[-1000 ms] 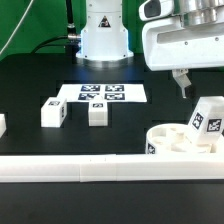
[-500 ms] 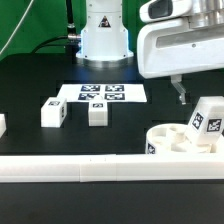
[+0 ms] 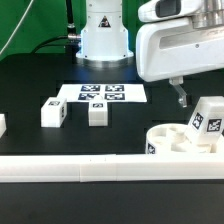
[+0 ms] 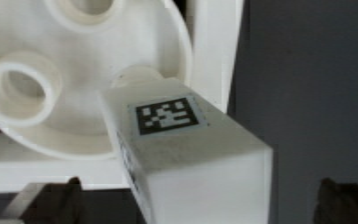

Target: Assemble stool

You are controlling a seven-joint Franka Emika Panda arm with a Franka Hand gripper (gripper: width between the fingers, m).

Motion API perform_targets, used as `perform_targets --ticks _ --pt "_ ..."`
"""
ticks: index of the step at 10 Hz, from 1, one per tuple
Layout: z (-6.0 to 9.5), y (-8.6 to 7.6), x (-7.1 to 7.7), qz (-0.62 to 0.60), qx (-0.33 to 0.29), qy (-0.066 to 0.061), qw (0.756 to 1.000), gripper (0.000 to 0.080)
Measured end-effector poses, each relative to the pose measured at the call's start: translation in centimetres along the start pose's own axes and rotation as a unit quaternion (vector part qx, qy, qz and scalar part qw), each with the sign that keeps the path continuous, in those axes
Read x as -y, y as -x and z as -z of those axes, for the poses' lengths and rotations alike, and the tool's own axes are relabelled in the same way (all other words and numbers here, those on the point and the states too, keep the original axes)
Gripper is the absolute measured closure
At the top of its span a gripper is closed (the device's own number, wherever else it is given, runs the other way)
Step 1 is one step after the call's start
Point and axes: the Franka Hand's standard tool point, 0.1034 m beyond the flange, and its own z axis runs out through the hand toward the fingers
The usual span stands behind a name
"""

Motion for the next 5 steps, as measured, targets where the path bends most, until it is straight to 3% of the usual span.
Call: perform_targets --ticks 5 --pt "-0.26 -0.26 0.08 0.191 0.017 0.003 0.981 0.0150"
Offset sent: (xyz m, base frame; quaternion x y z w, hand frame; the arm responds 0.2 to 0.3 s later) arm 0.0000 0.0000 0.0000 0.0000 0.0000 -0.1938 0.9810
